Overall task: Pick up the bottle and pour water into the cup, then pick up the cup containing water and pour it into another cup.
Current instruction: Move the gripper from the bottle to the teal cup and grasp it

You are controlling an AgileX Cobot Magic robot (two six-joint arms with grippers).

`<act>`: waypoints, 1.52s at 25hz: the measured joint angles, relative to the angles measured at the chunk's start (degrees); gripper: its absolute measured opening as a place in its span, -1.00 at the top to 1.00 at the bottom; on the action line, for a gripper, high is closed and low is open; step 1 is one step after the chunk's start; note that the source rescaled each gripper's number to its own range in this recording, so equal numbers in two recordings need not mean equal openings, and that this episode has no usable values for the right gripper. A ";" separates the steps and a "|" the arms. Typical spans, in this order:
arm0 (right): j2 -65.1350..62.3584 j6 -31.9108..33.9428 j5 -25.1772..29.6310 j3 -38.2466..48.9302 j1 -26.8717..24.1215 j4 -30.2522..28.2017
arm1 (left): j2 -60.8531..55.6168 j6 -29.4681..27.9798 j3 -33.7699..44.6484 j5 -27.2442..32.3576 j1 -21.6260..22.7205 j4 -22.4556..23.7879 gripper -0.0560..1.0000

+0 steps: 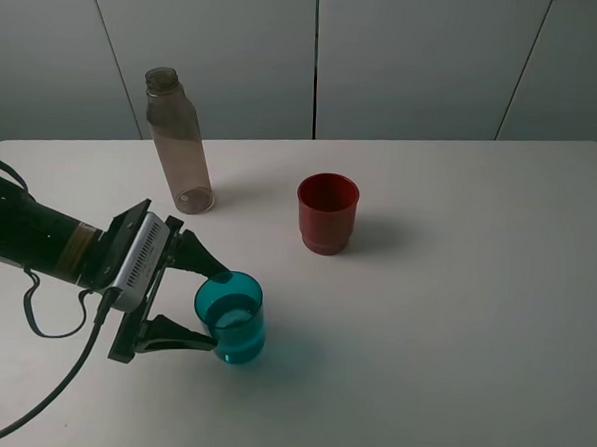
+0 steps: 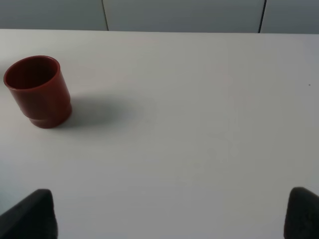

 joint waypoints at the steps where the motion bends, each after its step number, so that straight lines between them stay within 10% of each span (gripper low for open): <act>1: 0.00 0.00 0.00 0.00 0.00 0.00 | 0.00 0.00 0.00 0.00 -0.14 0.00 -0.98; 32: 0.00 0.00 0.00 0.00 0.00 0.00 | 7.90 2.02 -4.74 -0.08 -6.84 -6.08 -1.00; 34: 0.00 0.00 0.00 0.00 0.00 0.00 | 7.90 2.12 -5.00 0.03 -6.84 -6.21 -0.77; 36: 0.00 0.00 0.00 0.00 0.00 0.00 | 7.90 2.12 -5.00 0.03 -6.84 -6.33 0.10; 38: 0.00 0.00 0.00 0.00 0.00 0.00 | 7.90 2.12 -5.00 0.15 -6.84 -6.61 0.12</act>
